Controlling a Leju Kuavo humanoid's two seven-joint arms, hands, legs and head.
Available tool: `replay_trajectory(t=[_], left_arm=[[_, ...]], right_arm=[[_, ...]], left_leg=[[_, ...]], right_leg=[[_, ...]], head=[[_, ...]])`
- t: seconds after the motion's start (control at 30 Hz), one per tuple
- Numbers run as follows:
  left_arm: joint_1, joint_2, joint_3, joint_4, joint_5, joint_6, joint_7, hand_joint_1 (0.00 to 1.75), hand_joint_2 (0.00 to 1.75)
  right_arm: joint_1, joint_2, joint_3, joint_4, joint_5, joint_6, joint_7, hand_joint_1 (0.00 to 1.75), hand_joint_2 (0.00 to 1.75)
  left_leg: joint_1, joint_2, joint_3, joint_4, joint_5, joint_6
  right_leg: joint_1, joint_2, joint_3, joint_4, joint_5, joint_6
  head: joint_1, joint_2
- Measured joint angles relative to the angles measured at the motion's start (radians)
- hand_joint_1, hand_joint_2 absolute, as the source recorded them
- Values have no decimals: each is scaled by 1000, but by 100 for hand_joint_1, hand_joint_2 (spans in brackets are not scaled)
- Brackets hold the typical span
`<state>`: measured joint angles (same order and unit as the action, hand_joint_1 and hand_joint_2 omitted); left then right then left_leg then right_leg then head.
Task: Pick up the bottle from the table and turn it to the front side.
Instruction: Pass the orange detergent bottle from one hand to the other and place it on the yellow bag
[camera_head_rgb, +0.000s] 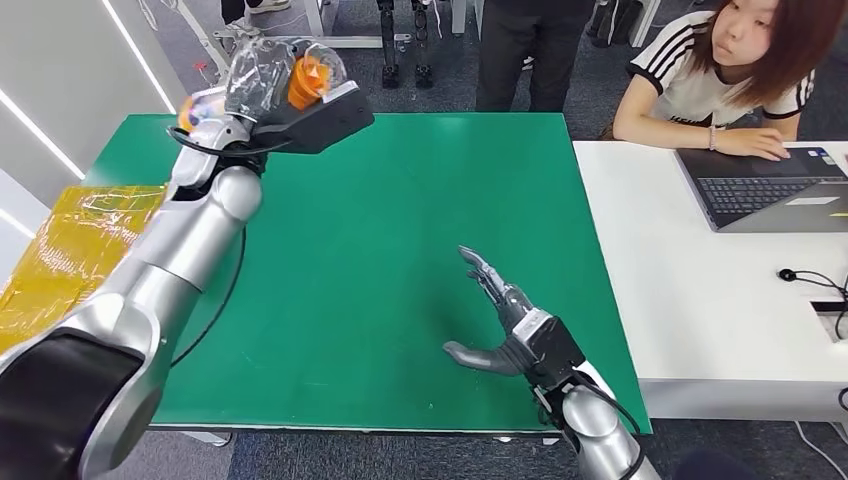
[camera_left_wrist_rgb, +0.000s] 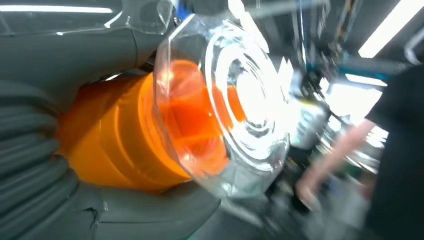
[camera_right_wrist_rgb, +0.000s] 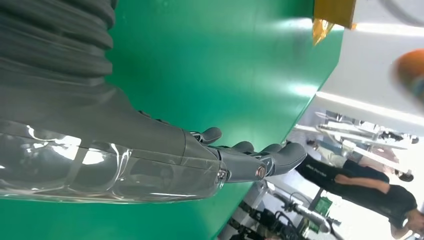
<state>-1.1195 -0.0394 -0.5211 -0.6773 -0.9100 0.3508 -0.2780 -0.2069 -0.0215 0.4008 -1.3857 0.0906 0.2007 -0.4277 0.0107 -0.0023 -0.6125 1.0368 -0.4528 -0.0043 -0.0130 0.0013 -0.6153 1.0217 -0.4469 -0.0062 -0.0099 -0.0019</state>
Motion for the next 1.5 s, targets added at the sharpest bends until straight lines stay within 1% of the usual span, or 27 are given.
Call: replay_trajectory(t=[0.1, 0.17, 0.33, 0.43, 0.53, 0.67, 0.8, 0.97, 1.07, 1.13, 1.23, 1.37, 1.5], left_arm=[[-30, 52, -17, 31, -121, 17, 13, 175, 175], [-35, 82, -25, 48, -158, 30, 15, 175, 175], [-35, 130, -35, 76, -224, 39, 25, 175, 175], [-20, 181, -47, 80, -306, 57, 30, 175, 175], [18, 249, -50, 78, -380, 73, 30, 175, 175], [111, 338, -50, 52, -436, 71, 43, 175, 175], [222, 409, -49, 15, -479, 54, 64, 175, 175], [378, 513, -41, -40, -496, 44, 87, 175, 175], [489, 570, -16, -91, -484, 36, 91, 175, 175], [558, 588, 7, -128, -471, 22, 89, 175, 175], [628, 594, 30, -166, -467, 8, 87, 175, 175], [667, 589, 43, -188, -475, 7, 71, 175, 175], [677, 555, 51, -188, -468, 22, 44, 175, 175]], right_arm=[[5, -14, -16, -11, -8, -1, -5, 0, 175], [13, -23, -27, -19, -10, -1, -10, 0, 175], [33, -33, -43, -36, -6, -4, -20, 0, 175], [68, -37, -58, -61, 7, -7, -33, 0, 175], [108, -38, -83, -94, 17, -7, -40, 0, 175], [153, -40, -123, -136, 23, -5, -43, 0, 175], [181, -45, -154, -156, 24, -4, -52, 0, 175], [201, -45, -179, -161, 24, -8, -56, 0, 175], [227, -45, -196, -170, 25, -13, -62, 0, 175], [239, -45, -204, -181, 27, -10, -63, 0, 175], [244, -45, -209, -193, 32, -2, -59, 0, 175], [243, -43, -213, -195, 34, 0, -53, 0, 175], [235, -39, -213, -197, 40, 3, -45, 0, 175]], left_leg=[[0, 1, 1, 0, 0, 0], [0, 1, 1, 0, 0, 0], [0, 0, 0, 0, 0, 0], [0, 3, 0, 0, -1, 0], [0, 5, 1, 0, -1, -1], [0, 5, 1, -1, -1, -1], [0, 6, 1, -2, -1, -1], [0, 7, 1, -2, -2, -2], [0, 7, 1, -2, -2, -2], [0, 6, 1, -2, -3, -2], [0, 6, 1, -2, -3, -2], [0, 5, 1, -2, -3, -2], [0, 3, 1, -1, -2, -1]], right_leg=[[0, 1, 0, 0, 0, 0], [0, 1, 0, 0, 0, 0], [0, 0, 0, 0, 0, 0], [0, 3, 0, 0, 0, 0], [0, 5, 0, 0, 0, 0], [0, 5, -1, 0, -1, -1], [0, 5, -1, 0, -1, -1], [0, 7, -1, 0, -1, -1], [0, 7, -2, 0, -2, 0], [0, 6, -1, -1, -3, 0], [0, 5, -1, -1, -3, 0], [0, 5, -1, -1, -2, 0], [0, 2, 0, -1, -2, 0]], head=[[0, 0], [0, 0], [0, 0], [0, 0], [0, 0], [0, 0], [0, 0], [0, 0], [0, 0], [0, 0], [0, 0], [0, 0], [1, 0]])
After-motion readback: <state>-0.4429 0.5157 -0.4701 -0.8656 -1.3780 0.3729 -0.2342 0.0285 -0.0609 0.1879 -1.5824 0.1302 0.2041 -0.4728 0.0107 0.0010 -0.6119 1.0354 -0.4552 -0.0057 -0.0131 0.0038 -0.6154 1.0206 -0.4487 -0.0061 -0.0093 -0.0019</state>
